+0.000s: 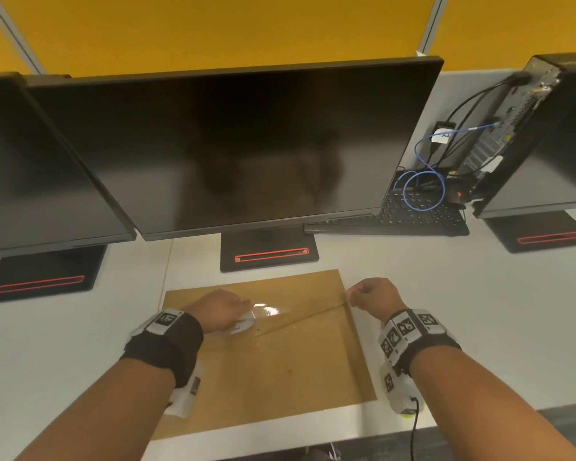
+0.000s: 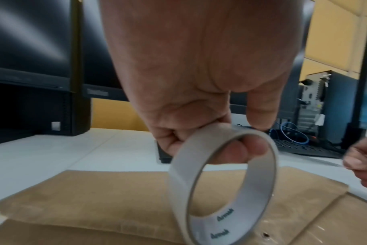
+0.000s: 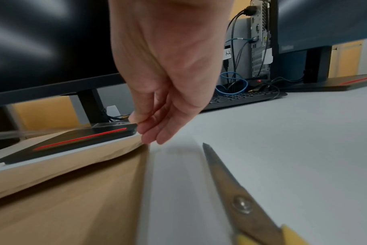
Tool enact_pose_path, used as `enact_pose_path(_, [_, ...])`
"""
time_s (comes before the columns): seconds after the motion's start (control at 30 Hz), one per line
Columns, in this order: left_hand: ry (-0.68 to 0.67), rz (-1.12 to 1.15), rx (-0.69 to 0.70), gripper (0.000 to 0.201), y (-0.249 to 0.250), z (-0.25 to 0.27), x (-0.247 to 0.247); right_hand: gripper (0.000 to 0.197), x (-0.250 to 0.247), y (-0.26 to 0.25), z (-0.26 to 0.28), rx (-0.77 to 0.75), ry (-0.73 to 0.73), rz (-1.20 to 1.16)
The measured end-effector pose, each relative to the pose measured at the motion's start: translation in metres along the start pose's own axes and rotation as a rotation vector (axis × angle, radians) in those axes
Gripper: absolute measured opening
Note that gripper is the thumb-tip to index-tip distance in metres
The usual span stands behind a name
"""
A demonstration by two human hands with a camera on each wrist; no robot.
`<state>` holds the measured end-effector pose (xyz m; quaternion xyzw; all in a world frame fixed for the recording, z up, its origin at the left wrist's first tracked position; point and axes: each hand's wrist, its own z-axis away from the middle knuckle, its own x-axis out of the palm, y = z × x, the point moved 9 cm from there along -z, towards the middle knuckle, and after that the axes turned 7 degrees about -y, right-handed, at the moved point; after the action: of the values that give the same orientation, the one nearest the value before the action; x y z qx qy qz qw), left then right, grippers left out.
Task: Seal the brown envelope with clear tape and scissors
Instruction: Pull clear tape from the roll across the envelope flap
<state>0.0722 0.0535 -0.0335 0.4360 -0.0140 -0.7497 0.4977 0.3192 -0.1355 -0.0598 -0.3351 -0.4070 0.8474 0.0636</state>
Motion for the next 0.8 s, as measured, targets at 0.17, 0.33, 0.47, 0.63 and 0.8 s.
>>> enact_pose_path(0.17, [0.032,-0.013,0.022,0.039,-0.004,-0.003,0.002,0.027,-0.002,0.001,-0.003,0.036,0.021,0.069])
enact_pose_path(0.33, [0.099,-0.214,-0.115,0.047,-0.01,-0.005,0.003,0.025,-0.004,-0.002,-0.004,0.046,0.049,0.092])
enact_pose_path(0.47, [0.067,-0.221,-0.25,0.045,-0.018,-0.004,0.011,0.024,0.003,-0.007,-0.003,0.032,0.015,0.154])
enact_pose_path(0.63, [0.037,-0.255,-0.324,0.04,-0.011,0.001,0.012,0.017,0.008,-0.005,-0.003,0.027,0.012,0.18])
enact_pose_path(0.8, [0.076,-0.266,-0.329,0.035,-0.004,0.001,0.015,0.019,0.008,-0.003,-0.006,0.092,0.008,0.247])
